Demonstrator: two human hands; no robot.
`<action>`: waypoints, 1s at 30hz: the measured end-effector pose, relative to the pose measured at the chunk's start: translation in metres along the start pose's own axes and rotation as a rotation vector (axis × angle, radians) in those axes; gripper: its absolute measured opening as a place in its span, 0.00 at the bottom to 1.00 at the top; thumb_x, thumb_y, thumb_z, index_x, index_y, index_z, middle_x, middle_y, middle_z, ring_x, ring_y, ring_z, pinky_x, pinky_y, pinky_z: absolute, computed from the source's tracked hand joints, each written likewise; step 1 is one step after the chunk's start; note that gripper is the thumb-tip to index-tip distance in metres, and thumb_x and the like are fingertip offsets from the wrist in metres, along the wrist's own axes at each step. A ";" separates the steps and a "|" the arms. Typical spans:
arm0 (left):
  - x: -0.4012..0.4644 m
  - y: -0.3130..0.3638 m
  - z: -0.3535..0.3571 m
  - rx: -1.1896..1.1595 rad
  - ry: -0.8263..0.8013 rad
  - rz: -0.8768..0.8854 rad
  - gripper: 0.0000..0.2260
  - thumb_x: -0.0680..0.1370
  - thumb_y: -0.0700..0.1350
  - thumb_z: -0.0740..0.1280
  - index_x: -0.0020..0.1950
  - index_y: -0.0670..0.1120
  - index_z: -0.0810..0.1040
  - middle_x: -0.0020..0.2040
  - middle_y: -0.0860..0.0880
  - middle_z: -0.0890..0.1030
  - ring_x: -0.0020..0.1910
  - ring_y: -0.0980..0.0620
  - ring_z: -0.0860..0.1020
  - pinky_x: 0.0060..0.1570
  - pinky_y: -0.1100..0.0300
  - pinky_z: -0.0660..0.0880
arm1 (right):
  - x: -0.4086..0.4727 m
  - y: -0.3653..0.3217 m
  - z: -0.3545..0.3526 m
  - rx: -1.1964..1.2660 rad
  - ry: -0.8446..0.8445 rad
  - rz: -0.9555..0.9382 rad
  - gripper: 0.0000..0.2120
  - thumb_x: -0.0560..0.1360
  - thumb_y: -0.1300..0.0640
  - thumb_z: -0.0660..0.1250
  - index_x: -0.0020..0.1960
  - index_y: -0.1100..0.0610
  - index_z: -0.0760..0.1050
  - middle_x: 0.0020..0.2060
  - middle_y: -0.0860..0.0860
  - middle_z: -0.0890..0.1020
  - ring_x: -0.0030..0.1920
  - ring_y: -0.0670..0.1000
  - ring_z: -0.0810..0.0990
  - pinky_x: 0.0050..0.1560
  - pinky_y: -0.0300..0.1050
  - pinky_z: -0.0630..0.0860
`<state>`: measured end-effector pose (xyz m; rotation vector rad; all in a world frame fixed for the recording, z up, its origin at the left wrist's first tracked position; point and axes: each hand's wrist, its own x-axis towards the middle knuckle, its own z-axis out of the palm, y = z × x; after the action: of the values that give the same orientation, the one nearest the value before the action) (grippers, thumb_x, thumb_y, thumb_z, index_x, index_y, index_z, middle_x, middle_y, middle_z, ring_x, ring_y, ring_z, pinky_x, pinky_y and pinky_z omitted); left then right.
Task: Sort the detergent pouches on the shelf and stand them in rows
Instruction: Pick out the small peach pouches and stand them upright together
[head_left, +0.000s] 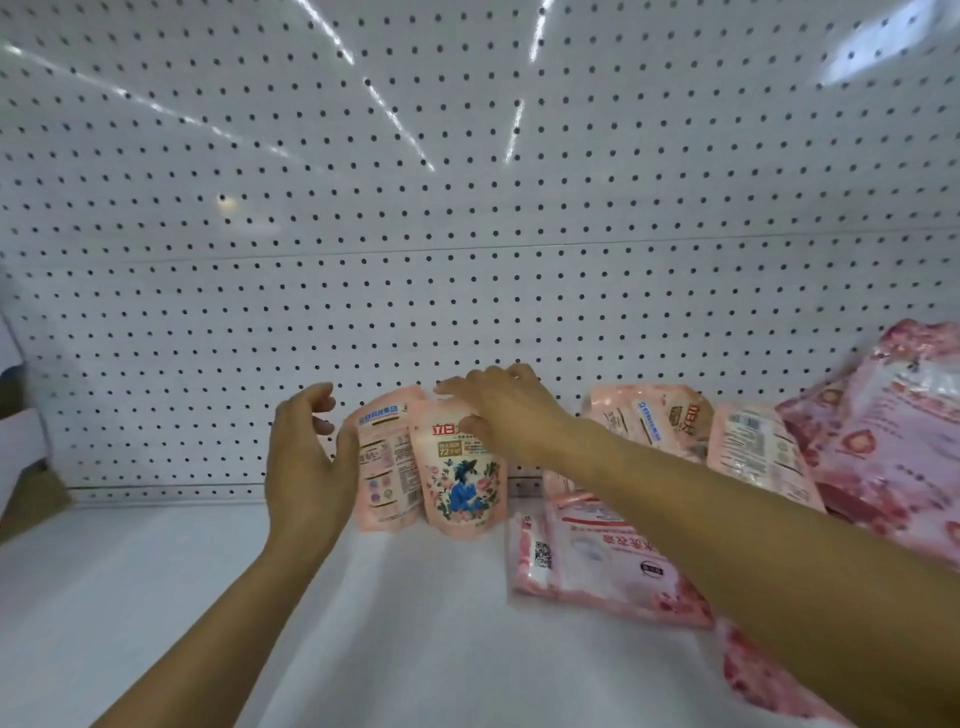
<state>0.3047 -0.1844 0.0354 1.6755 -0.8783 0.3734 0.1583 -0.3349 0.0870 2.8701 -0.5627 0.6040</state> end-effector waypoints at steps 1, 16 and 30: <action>-0.008 0.009 -0.002 -0.022 -0.019 0.086 0.15 0.80 0.41 0.65 0.65 0.50 0.72 0.56 0.56 0.76 0.49 0.56 0.75 0.44 0.56 0.73 | -0.011 0.008 -0.007 0.011 0.038 -0.001 0.22 0.80 0.54 0.61 0.73 0.48 0.64 0.62 0.50 0.76 0.64 0.53 0.71 0.71 0.56 0.57; -0.028 0.143 0.175 0.269 -0.767 0.222 0.28 0.79 0.54 0.65 0.75 0.45 0.61 0.70 0.45 0.69 0.63 0.43 0.75 0.59 0.49 0.73 | -0.177 0.187 -0.052 0.003 -0.096 0.811 0.13 0.80 0.59 0.58 0.61 0.61 0.74 0.59 0.59 0.79 0.55 0.58 0.78 0.52 0.50 0.75; -0.036 0.127 0.116 -0.215 -0.503 -0.043 0.05 0.80 0.47 0.66 0.50 0.47 0.79 0.44 0.50 0.84 0.41 0.49 0.84 0.44 0.45 0.82 | -0.202 0.116 -0.053 0.000 -0.374 0.467 0.23 0.71 0.36 0.66 0.55 0.51 0.70 0.51 0.47 0.73 0.50 0.50 0.74 0.50 0.51 0.77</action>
<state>0.1665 -0.2890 0.0655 1.6062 -1.1993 -0.1808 -0.0769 -0.3630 0.0594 2.8696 -1.3074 0.1079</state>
